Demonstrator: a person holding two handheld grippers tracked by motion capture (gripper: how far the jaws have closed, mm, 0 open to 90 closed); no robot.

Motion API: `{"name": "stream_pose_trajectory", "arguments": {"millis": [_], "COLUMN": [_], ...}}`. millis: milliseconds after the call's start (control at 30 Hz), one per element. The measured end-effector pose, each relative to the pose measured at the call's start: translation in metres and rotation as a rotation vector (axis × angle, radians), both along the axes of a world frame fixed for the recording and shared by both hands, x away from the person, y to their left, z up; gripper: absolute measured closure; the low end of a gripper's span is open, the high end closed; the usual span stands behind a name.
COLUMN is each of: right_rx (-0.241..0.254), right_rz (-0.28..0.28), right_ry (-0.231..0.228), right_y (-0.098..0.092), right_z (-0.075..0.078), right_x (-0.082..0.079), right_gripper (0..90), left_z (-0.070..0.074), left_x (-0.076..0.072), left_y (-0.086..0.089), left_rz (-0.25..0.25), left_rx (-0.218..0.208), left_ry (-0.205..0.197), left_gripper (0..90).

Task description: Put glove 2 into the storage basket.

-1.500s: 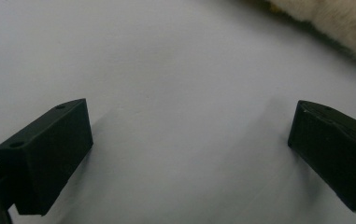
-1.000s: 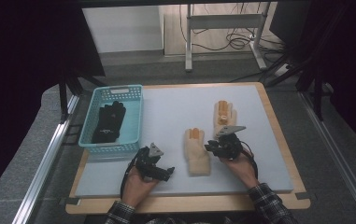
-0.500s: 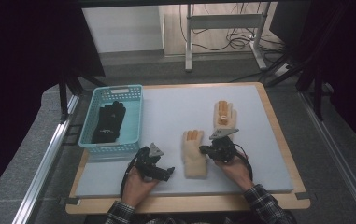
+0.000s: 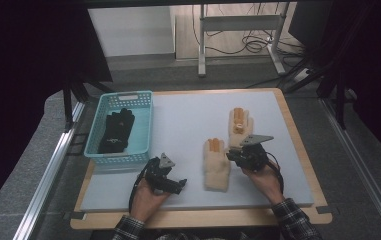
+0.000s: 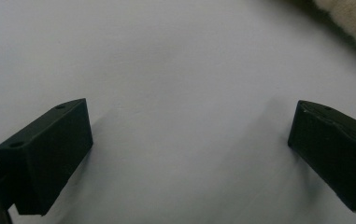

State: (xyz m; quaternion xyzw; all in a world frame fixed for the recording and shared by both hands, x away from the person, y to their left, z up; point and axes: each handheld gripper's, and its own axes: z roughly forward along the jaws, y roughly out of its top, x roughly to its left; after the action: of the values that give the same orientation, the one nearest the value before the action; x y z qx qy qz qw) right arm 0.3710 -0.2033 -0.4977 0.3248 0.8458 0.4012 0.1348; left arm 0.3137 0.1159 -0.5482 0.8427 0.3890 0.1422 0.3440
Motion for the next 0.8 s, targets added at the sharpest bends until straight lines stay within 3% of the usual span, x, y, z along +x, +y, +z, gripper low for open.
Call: {"name": "stream_pose_trajectory", "arguments": {"millis": [200, 467, 567, 700, 800], "right_rx": [-0.028, -0.012, 0.008, -0.002, -0.015], "right_rz": [-0.001, -0.048, -0.082, -0.1, -0.113], "right_ry": [0.022, -0.002, -0.014, -0.035, -0.044], "right_y": [-0.011, -0.024, -0.032, -0.035, -0.04], "right_z": [-0.013, -0.009, -0.004, -0.001, 0.001], "right_x": [-0.005, 0.013, 0.031, 0.047, 0.07], "right_gripper": [80.0, 72.7, 66.6, 61.9, 55.4], "left_z": [0.0, 0.0, 0.0, 0.0, 0.0], "left_x": [0.0, 0.0, 0.0, 0.0, 0.0], "left_y": [0.0, 0.0, 0.0, 0.0, 0.0], "left_rz": [0.0, 0.0, 0.0, 0.001, 0.0], "left_rx": [0.0, 0.0, 0.0, 0.0, 0.0], "left_ry": [0.0, 0.0, 0.0, 0.0, 0.0], "left_gripper": [0.4, 0.4, 0.4, 0.4, 0.4]}}
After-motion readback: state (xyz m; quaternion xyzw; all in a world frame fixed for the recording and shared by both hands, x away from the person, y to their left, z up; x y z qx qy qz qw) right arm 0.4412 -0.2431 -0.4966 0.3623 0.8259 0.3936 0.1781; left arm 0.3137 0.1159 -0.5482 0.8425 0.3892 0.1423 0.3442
